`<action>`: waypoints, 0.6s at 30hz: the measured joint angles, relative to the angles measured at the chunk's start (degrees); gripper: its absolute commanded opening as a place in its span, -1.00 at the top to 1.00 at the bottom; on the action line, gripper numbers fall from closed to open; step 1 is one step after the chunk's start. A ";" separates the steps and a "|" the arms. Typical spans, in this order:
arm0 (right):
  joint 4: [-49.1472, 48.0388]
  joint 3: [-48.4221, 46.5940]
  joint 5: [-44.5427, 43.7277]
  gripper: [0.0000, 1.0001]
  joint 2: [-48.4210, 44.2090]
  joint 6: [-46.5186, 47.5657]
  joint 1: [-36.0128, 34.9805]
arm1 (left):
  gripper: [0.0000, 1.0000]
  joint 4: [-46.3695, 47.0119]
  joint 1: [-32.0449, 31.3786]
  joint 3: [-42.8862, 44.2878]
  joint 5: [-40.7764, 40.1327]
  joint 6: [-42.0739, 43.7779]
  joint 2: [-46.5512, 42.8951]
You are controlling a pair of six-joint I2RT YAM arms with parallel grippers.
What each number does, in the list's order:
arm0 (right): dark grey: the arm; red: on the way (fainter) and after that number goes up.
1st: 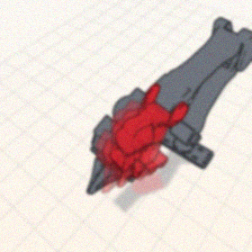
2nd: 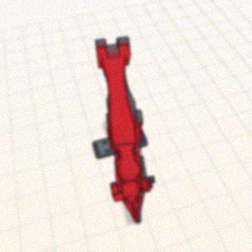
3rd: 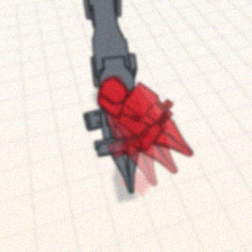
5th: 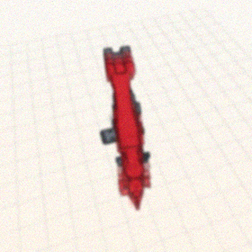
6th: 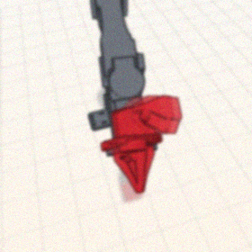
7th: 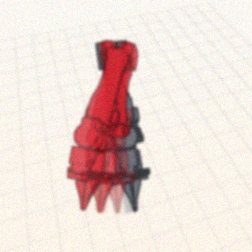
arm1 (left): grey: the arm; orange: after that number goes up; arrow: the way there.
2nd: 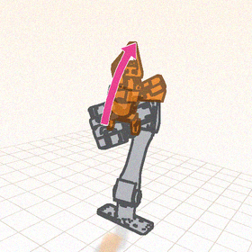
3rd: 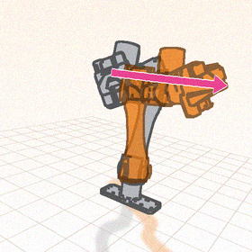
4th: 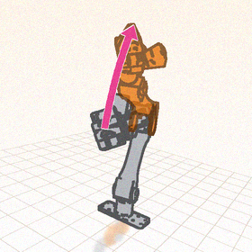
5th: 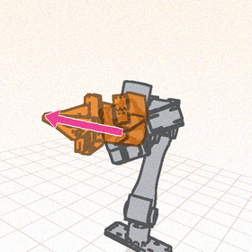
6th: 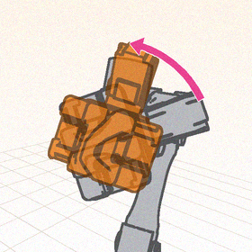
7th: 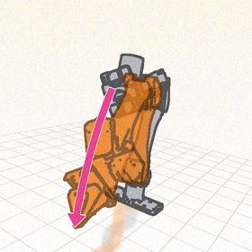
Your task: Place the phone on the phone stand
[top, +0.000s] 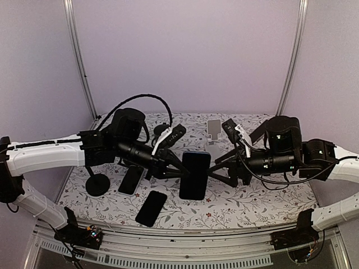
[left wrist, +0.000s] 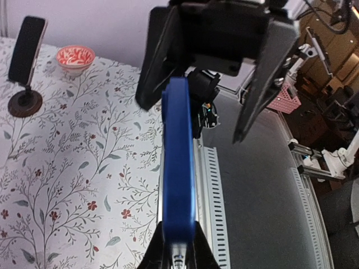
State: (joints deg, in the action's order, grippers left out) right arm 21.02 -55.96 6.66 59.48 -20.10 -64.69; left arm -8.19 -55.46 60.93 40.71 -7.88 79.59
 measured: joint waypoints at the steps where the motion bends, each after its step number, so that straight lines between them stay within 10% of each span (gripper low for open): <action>1: -0.13 -0.68 1.60 -0.18 1.20 0.70 0.04 | 1.00 0.37 0.00 0.00 1.20 0.70 -0.50; 6: -1.77 -3.34 7.69 0.21 6.05 3.43 0.20 | 1.00 0.92 0.00 0.00 5.97 2.23 -0.20; 10: -2.93 -5.35 10.75 0.98 7.56 4.94 0.22 | 0.91 0.20 0.00 0.02 7.96 2.78 0.96; 13: -2.97 -6.10 12.90 1.00 7.78 5.84 0.52 | 0.41 0.02 0.00 0.17 9.46 3.65 1.01; 18: -2.56 -6.43 14.88 1.00 7.76 6.03 1.29 | 0.20 2.03 -0.02 0.15 7.82 2.82 0.87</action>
State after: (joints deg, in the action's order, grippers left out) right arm 18.46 -62.39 21.54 67.24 -14.06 -63.40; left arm -6.15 -55.48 61.08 48.53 -5.06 80.47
